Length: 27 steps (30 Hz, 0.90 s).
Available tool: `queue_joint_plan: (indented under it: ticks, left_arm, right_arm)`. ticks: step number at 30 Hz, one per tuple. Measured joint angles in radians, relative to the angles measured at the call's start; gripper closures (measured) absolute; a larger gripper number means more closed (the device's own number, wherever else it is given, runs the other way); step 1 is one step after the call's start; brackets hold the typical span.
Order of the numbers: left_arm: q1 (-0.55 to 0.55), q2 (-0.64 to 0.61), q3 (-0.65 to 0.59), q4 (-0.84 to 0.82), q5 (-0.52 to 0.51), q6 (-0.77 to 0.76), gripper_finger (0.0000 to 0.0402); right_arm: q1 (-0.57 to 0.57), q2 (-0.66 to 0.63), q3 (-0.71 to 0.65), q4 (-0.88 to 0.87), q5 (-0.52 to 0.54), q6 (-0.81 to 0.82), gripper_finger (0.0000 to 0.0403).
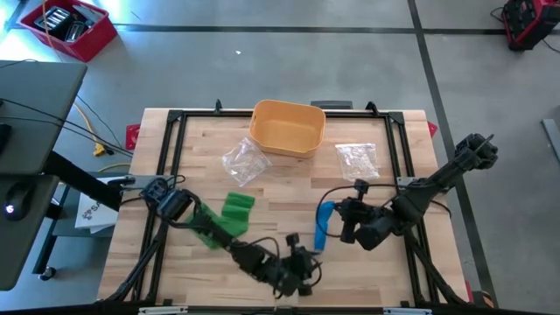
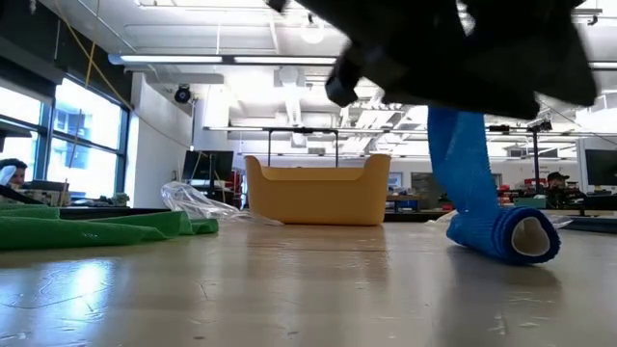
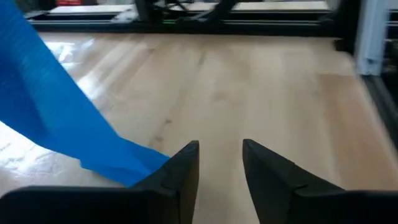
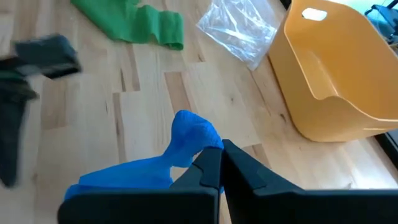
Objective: Roll bandage
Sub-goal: Roll the blue bandage
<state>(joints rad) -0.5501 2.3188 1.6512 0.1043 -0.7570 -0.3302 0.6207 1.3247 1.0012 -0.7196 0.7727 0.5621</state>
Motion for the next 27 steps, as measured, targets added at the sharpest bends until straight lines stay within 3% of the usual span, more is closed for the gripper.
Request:
queue_joint_plan:
  ticks: [6,11,15,19,27]
  left_arm:
    - [0.088,0.000,0.000,0.014,0.104,-0.002,0.0303]
    - [0.122,0.000,0.000,-0.006,0.095,-0.092,0.0316]
    - [0.141,0.000,0.000,-0.126,0.116,-0.214,0.0325]
    - [0.138,0.000,-0.001,-0.284,0.058,-0.314,0.0332]
    - [0.119,-0.002,0.001,-0.385,0.049,-0.384,0.0339]
  right_arm:
    - [-0.038,0.000,0.000,0.012,-0.001,-0.021,0.0403]
    - [-0.057,-0.003,0.000,0.013,-0.001,-0.021,0.0403]
    - [-0.070,-0.010,0.000,0.012,-0.004,-0.021,0.0403]
    - [-0.068,-0.020,0.000,0.013,-0.023,-0.018,0.0403]
    - [-0.077,-0.011,0.000,0.014,-0.073,-0.027,0.0403]
